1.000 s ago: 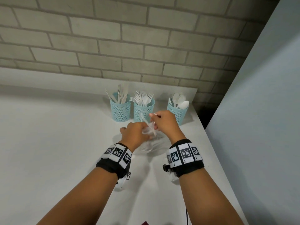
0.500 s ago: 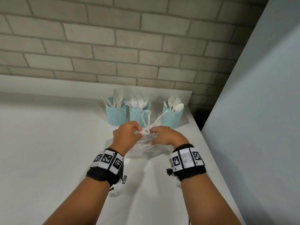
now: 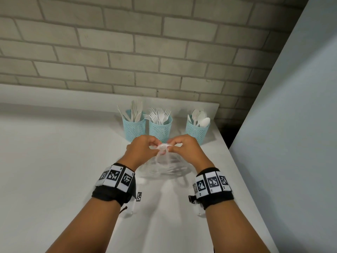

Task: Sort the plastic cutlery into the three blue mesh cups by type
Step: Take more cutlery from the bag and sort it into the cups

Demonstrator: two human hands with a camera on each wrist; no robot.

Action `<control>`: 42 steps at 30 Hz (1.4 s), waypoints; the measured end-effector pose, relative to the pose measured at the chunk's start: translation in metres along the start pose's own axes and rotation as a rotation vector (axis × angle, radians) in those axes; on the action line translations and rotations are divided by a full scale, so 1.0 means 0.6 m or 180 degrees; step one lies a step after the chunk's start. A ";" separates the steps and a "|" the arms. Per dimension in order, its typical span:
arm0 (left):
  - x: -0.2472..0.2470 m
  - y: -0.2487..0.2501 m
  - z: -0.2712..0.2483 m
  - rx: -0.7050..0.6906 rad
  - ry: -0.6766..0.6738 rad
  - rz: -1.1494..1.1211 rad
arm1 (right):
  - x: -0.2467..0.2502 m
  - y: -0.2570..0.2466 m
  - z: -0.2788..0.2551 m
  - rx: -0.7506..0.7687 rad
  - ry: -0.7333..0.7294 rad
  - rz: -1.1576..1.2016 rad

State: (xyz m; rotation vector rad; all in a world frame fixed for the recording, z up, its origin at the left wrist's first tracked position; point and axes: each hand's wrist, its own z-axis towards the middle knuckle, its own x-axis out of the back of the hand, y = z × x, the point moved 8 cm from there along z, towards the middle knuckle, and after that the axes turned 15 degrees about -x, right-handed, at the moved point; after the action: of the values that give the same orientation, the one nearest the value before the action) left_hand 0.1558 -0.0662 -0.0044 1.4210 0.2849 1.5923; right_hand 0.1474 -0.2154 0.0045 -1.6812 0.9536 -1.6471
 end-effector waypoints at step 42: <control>0.139 0.080 -0.026 0.0414 0.1867 -0.2698 | 0.032 -0.034 -0.017 -0.0056 0.0826 -0.1250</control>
State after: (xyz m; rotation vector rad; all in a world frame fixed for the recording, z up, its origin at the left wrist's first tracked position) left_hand 0.1294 -0.0222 0.0784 0.7033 1.1787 1.2220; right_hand 0.1384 -0.2190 0.0325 -1.7790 0.7883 -2.1617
